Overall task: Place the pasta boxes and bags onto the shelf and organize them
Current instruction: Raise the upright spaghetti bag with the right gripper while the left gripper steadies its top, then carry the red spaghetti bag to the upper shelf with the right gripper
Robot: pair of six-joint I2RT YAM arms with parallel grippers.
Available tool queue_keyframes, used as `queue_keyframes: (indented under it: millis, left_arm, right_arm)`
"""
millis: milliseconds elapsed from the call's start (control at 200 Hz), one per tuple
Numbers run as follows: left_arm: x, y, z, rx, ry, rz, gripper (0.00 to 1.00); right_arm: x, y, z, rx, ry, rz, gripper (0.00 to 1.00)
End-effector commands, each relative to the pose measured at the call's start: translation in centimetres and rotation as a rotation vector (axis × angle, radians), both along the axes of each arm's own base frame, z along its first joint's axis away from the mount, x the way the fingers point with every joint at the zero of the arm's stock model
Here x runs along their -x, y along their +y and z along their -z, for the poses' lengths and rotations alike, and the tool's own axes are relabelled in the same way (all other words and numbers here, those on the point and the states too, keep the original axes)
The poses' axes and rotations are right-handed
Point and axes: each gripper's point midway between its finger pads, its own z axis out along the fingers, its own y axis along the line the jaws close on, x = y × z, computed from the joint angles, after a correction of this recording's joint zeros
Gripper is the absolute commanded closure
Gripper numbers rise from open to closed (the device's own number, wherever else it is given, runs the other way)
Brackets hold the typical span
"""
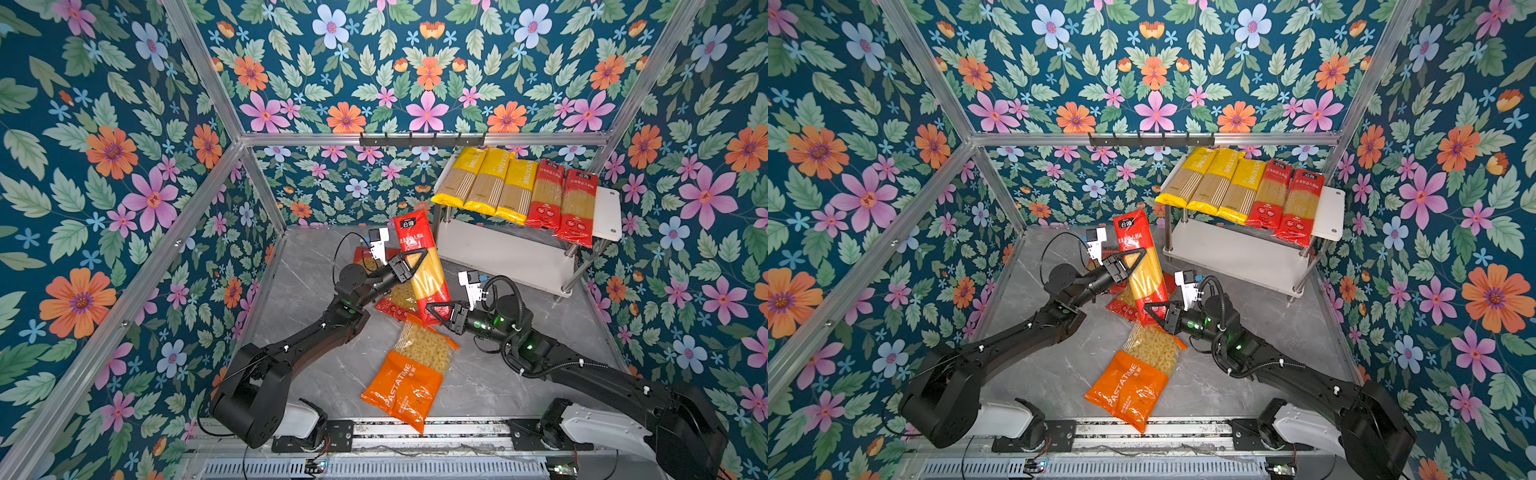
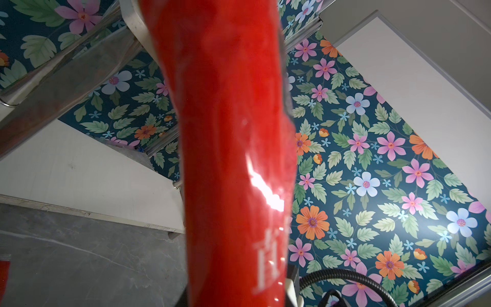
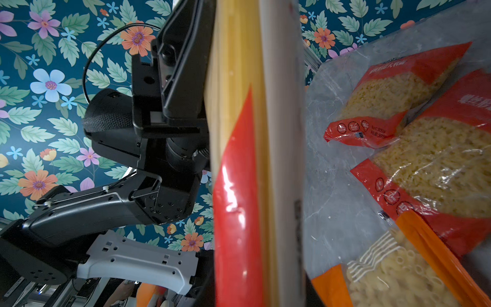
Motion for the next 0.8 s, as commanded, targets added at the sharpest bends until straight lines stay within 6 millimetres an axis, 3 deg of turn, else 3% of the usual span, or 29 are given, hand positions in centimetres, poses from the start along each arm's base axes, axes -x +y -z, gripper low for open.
queue_keyframes:
  millis: [0, 105, 360, 590, 795]
  left_arm:
    - [0.8, 0.5, -2.7, 0.051, -0.082, -0.001, 0.66]
    - [0.8, 0.7, -2.7, 0.031, -0.084, -0.012, 0.60]
    - [0.9, 1.8, -3.5, 0.009, -0.116, -0.034, 0.45]
    - [1.0, 4.5, -4.5, -0.015, -0.147, -0.088, 0.41]
    - [0.8, 5.3, -3.1, -0.032, -0.121, -0.109, 0.41]
  right_arm:
    - [0.2, 0.0, -2.1, -0.061, -0.057, -0.007, 0.84]
    - [0.3, -0.2, -3.1, -0.085, -0.067, -0.004, 0.92]
    - [0.6, -1.4, -6.8, -0.073, -0.133, -0.005, 0.98]
    - [0.2, -5.8, -12.1, -0.060, -0.190, 0.035, 1.00]
    - [-0.4, -11.3, -16.3, 0.058, -0.194, 0.147, 1.00]
